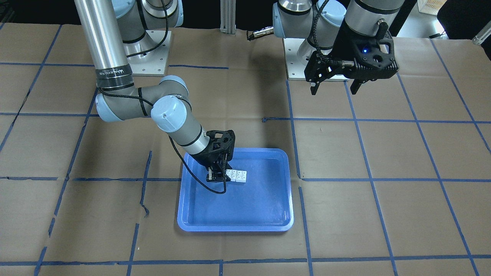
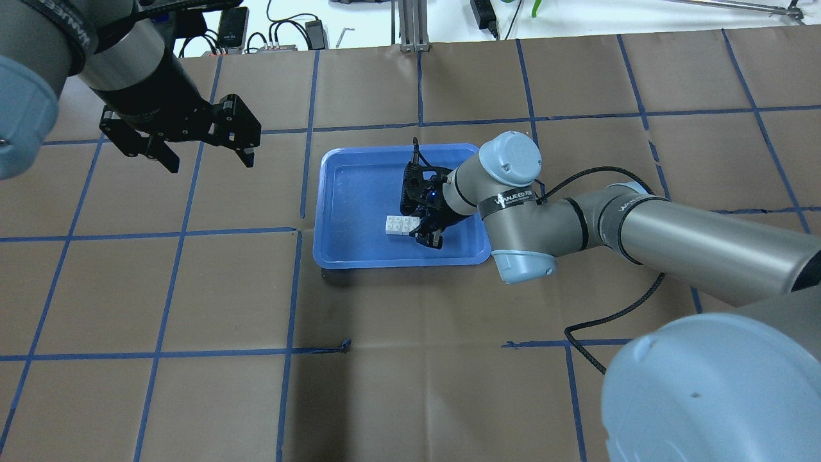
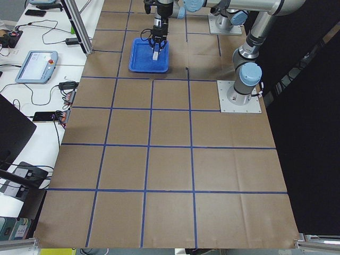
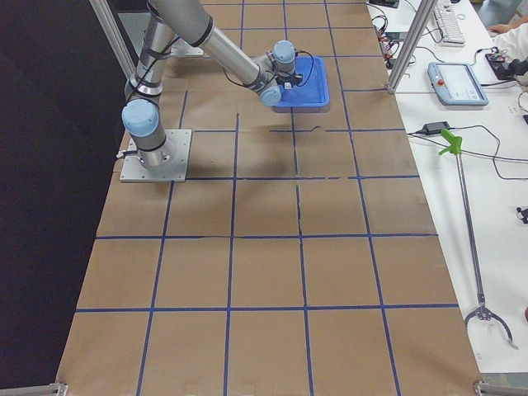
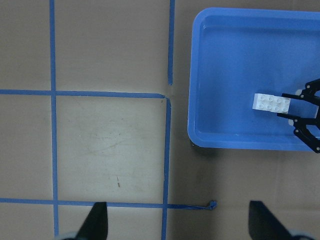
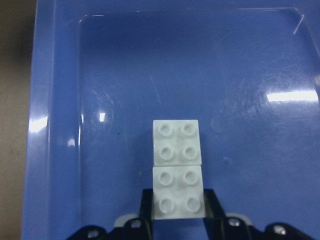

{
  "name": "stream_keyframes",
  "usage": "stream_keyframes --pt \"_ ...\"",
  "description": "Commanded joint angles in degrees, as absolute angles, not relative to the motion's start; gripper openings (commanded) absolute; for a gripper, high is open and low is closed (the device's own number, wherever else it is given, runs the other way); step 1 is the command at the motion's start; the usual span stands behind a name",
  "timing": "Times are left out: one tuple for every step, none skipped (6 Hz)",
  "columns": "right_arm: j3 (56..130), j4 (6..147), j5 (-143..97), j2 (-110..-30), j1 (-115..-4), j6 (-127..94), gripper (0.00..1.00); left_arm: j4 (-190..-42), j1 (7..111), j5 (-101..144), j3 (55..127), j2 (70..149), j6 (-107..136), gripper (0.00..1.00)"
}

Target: Assemble white blocks and place on blue tray

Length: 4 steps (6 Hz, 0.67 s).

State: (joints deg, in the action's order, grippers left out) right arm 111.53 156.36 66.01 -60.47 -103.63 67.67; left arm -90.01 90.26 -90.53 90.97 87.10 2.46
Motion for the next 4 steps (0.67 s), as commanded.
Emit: stream_keyframes --pt "111.53 156.44 66.01 -60.47 -103.62 67.68 0.34 -90.09 90.26 -90.53 90.97 87.10 2.46 0.99" --pt "111.53 156.45 66.01 -60.47 -103.62 67.68 0.35 -90.09 90.26 -90.53 90.97 87.10 2.46 0.99" --pt "111.53 156.45 66.01 -60.47 -103.62 67.68 0.37 -90.09 90.26 -90.53 90.97 87.10 2.46 0.99" --pt "111.45 156.45 66.01 -60.47 -103.62 67.68 0.40 -89.91 90.26 -90.53 90.88 87.10 2.46 0.99"
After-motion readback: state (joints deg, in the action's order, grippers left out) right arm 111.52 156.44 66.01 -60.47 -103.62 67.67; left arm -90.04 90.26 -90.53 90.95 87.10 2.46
